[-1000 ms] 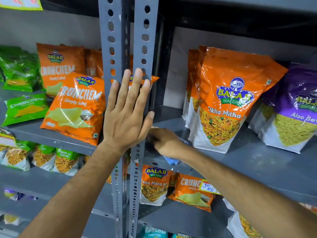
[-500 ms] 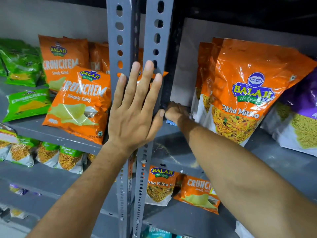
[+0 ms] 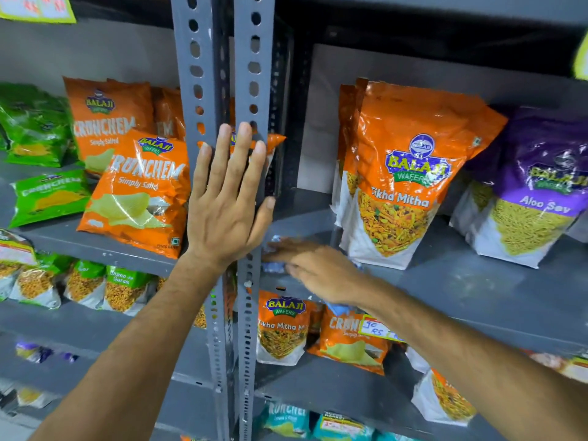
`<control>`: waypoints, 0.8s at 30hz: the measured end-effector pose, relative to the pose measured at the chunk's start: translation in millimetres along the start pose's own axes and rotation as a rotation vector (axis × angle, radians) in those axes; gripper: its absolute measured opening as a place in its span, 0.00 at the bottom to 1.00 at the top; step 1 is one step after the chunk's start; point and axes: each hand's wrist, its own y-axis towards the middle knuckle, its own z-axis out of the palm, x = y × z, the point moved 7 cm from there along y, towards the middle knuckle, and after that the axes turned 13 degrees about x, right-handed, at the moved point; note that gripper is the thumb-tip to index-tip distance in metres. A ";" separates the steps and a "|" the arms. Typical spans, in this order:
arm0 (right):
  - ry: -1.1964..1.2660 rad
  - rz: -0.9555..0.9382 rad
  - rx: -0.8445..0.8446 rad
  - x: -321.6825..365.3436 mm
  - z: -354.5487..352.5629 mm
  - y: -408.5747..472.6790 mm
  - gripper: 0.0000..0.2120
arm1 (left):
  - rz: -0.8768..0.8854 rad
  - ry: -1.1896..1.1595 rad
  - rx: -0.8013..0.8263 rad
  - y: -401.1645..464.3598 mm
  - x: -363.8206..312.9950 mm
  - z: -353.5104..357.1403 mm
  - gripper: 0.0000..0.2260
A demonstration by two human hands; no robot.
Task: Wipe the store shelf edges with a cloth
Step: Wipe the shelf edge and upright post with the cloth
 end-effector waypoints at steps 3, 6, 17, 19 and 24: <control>0.082 -0.052 0.044 -7.0 3.1 -31.3 0.21 | -0.003 0.001 0.014 0.0 -0.2 0.5 0.33; 0.364 -0.049 0.007 -20.5 -8.8 -44.9 0.21 | -0.008 0.006 0.026 0.6 0.0 0.7 0.33; -0.056 0.154 -0.030 -18.4 -5.6 53.9 0.21 | -0.008 0.040 0.006 -0.3 1.7 0.7 0.33; -0.027 0.121 -0.046 -14.1 -4.0 37.4 0.20 | -0.009 0.038 0.002 0.5 0.6 -0.3 0.33; -0.046 0.093 -0.110 -15.9 -5.0 -22.1 0.20 | 0.001 -0.068 0.065 -19.2 -32.3 0.1 0.30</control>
